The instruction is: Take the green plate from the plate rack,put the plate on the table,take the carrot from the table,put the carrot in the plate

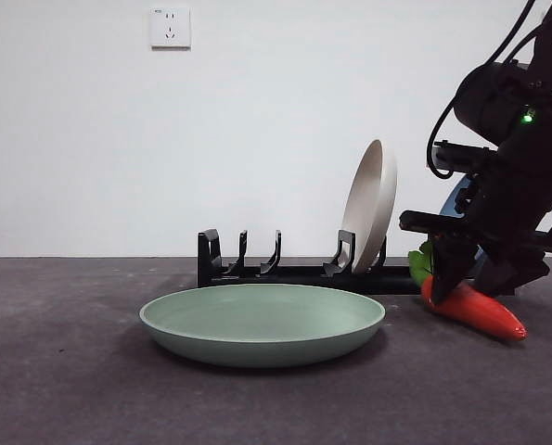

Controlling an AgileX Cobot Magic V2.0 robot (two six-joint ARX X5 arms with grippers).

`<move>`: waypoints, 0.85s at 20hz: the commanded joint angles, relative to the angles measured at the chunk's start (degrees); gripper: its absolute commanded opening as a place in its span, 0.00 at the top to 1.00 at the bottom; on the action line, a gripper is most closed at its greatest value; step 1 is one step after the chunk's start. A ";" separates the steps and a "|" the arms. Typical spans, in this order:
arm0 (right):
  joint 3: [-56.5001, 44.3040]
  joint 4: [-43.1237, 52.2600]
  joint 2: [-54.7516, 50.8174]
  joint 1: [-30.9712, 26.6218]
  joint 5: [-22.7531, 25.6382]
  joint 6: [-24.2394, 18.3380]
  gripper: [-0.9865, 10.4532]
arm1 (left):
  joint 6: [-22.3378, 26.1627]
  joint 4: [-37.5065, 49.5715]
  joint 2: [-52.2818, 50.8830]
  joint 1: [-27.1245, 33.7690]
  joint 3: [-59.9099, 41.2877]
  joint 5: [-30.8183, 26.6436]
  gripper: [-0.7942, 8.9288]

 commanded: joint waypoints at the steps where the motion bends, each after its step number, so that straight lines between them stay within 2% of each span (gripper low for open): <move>1: 0.00 0.09 0.70 0.13 -0.11 0.59 0.92 | -0.55 0.04 0.02 -0.22 -0.20 -0.28 0.65; 4: 0.02 -0.72 0.07 0.15 -0.48 0.57 0.92 | -0.55 -0.33 0.02 -0.22 -0.20 -0.31 0.65; 7: 0.00 -2.95 -5.49 2.29 -1.97 0.94 0.92 | -0.52 -1.09 0.02 -0.20 -0.20 -0.35 0.65; 11: 0.02 -1.55 -11.96 12.57 -1.92 3.08 0.92 | -0.35 -1.31 0.02 -0.20 -0.20 -0.33 0.65; 14: 0.02 5.22 -8.90 20.81 -1.51 5.49 0.92 | -0.35 -1.73 0.02 -0.20 -0.20 -0.26 0.65; 17: 0.02 11.98 -3.74 24.94 -1.29 6.19 0.93 | -0.35 -2.36 0.02 -0.20 -0.20 -0.26 0.65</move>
